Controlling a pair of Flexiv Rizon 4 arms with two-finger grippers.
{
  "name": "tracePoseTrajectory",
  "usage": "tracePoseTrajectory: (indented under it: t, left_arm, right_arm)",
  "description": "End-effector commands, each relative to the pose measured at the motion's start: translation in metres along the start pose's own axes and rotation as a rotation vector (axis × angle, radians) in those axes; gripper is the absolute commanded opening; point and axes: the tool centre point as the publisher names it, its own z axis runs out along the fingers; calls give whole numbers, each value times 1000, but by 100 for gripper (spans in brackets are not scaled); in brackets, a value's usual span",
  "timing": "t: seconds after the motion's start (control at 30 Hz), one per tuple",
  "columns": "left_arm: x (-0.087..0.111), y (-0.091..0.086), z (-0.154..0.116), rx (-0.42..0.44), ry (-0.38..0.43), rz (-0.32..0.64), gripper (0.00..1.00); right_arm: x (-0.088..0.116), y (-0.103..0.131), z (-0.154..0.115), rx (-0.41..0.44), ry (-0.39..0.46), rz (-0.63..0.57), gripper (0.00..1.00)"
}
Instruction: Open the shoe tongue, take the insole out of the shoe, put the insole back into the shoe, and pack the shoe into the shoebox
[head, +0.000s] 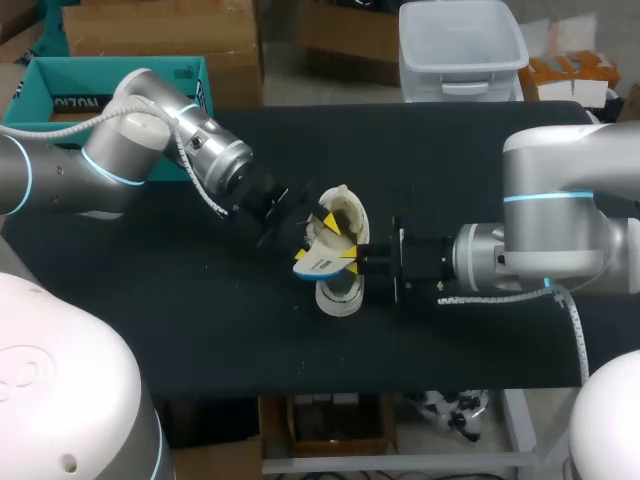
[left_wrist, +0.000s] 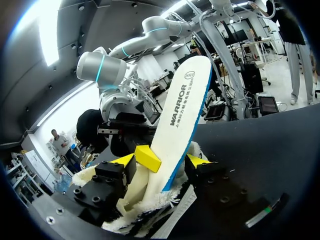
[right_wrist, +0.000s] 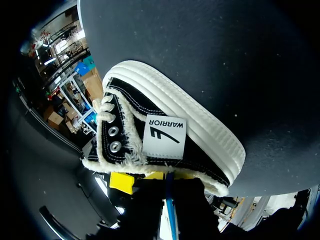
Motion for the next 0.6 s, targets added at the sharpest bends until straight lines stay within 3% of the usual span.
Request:
tracePoseTrajectory:
  t: [0.03, 0.07, 0.13, 0.2, 0.3, 0.4, 0.47, 0.53, 0.57, 0.6]
  left_arm:
    - [5, -12, 1, -10, 3, 12, 80]
    - [6, -13, 2, -9, 6, 15, 75]
    - [9, -17, 2, -1, 13, 23, 52]
    - [13, -20, 4, 4, 17, 35, 40]
    - [15, -24, 6, 8, 19, 48, 6]
    - [16, -26, 8, 4, 22, 60, 9]
    - [16, -27, 10, 3, 18, 67, 0]
    - [15, -27, 10, 0, 11, 71, 0]
    - [15, -26, 10, -4, 8, 71, 0]
    - [14, -25, 10, -9, 5, 72, 0]
  right_arm:
    - [-1, 0, -6, -2, 6, 1, 0]
    - [-1, 1, -7, -3, 7, 1, 0]
    - [0, 2, -8, -4, 9, 2, 0]
    - [0, 3, -9, -6, 11, 2, 0]
    - [-1, 5, -9, -8, 14, 5, 0]
    - [0, 5, -9, -8, 12, 8, 0]
    - [0, 6, -9, -7, 11, 10, 0]
    - [0, 5, -8, -3, 6, 9, 0]
    - [0, 2, -7, 2, 3, 4, 19]
    - [1, -2, -6, 0, -1, 0, 72]
